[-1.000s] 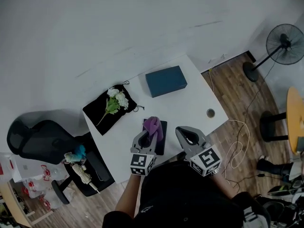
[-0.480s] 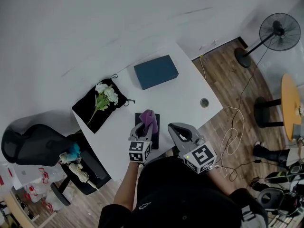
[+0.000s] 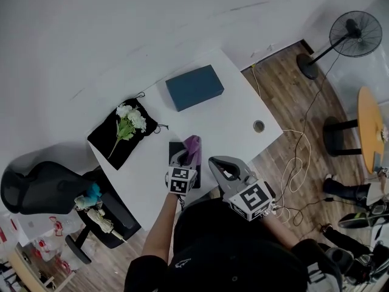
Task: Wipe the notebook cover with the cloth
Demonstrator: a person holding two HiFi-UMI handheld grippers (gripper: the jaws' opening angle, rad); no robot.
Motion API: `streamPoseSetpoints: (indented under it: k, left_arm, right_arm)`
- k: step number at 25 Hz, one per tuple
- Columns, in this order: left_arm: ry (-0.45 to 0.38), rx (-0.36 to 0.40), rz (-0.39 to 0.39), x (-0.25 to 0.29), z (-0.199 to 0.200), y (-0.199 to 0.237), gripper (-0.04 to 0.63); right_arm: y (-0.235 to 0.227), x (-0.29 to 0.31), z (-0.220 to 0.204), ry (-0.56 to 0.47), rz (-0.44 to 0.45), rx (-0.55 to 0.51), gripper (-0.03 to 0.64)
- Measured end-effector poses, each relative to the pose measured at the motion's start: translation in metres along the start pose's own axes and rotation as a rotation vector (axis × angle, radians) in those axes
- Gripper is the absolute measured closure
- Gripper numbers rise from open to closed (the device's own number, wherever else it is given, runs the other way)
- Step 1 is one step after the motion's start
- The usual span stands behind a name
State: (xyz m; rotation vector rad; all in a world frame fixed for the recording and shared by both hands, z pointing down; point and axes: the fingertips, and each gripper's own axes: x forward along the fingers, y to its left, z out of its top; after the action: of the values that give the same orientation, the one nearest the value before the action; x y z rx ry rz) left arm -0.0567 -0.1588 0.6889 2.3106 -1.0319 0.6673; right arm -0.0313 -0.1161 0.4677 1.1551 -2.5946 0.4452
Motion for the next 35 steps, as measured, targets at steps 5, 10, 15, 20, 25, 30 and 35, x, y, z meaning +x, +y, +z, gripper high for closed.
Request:
streamPoseSetpoints:
  k: [5, 10, 15, 20, 25, 30, 35]
  left_arm:
    - [0.035, 0.024, -0.020, 0.019, -0.001, -0.007, 0.520]
    - [0.068, 0.083, -0.010, 0.039, -0.007, -0.002, 0.520]
    - [0.107, 0.064, 0.007, 0.051, -0.015, 0.009, 0.520]
    - [0.138, 0.075, 0.014, 0.057, -0.020, 0.010, 0.520]
    - [0.160, 0.114, 0.004, 0.062, -0.025, 0.017, 0.518]
    - [0.169, 0.132, 0.001, 0.063, -0.025, 0.019, 0.518]
    - [0.172, 0.140, 0.011, 0.060, -0.026, 0.022, 0.518]
  right_arm:
    - [-0.001, -0.003, -0.004, 0.005, -0.009, 0.014, 0.615]
    - [-0.002, -0.006, -0.006, 0.005, -0.018, 0.019, 0.615]
    - [-0.006, -0.009, -0.009, 0.001, -0.030, 0.041, 0.615]
    - [-0.006, -0.008, -0.007, 0.005, -0.025, 0.040, 0.615]
    - [0.004, -0.005, -0.008, 0.011, -0.001, 0.032, 0.615]
    - [0.005, -0.002, -0.011, 0.014, 0.000, 0.038, 0.615]
    - [0.007, -0.003, -0.011, 0.013, -0.002, 0.035, 0.614]
